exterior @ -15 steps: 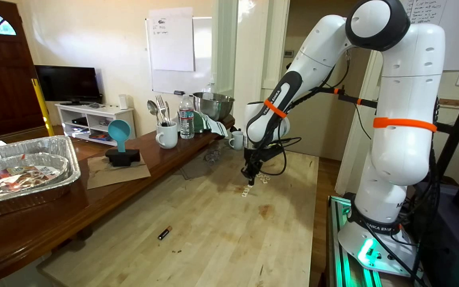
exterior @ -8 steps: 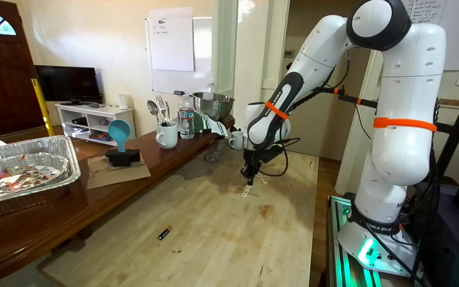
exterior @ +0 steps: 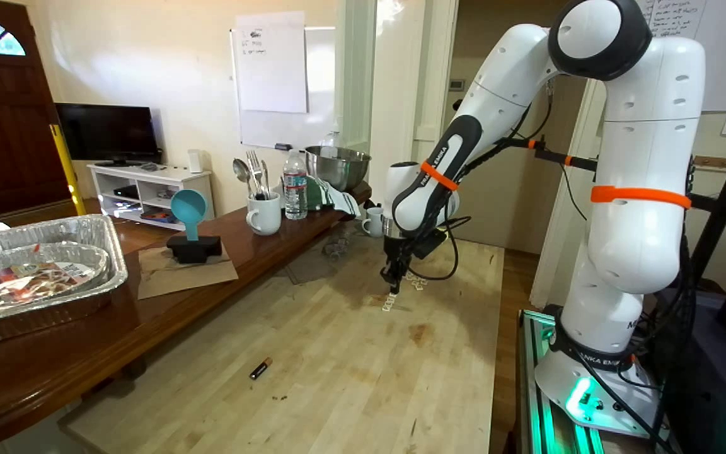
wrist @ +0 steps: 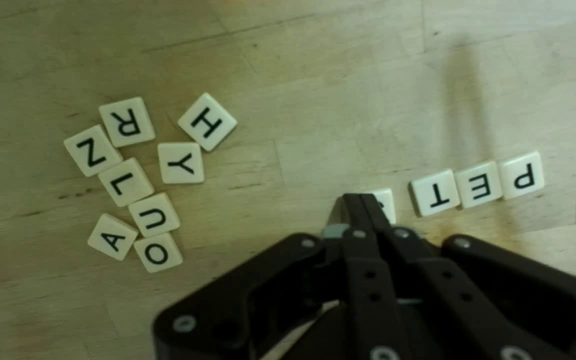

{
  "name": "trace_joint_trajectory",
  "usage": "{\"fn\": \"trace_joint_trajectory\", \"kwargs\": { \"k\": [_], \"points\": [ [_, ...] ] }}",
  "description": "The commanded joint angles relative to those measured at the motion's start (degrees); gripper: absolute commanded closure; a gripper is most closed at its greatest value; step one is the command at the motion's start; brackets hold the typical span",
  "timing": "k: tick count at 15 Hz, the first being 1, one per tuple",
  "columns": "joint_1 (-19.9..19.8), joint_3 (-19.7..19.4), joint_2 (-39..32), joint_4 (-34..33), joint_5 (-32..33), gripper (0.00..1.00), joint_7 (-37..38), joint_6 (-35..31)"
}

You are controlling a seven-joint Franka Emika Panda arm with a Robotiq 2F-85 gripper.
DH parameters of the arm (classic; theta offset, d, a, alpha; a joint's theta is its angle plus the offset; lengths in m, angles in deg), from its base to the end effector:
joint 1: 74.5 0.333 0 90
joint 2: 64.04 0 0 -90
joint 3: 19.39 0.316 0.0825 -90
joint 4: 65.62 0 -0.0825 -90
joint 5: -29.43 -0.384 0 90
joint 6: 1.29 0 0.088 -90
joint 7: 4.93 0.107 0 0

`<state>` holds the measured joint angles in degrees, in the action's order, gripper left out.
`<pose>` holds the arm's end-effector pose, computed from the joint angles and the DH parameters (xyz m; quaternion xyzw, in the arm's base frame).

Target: Put one letter block to in the line to make a word

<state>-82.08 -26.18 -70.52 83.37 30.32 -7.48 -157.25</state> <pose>0.4272 -0.1101 0.2167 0.9954 -0.0955 0.0031 0.0104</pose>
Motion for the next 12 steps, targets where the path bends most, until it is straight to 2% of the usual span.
{"fn": "trace_joint_trajectory", "kwargs": {
  "k": [1,12],
  "points": [
    [0.76,0.25,-0.91,1.92,1.38,1.0,-0.48,-2.36],
    [0.93,0.46,-0.56,2.4,3.08,1.0,-2.43,-2.22]
  ]
}}
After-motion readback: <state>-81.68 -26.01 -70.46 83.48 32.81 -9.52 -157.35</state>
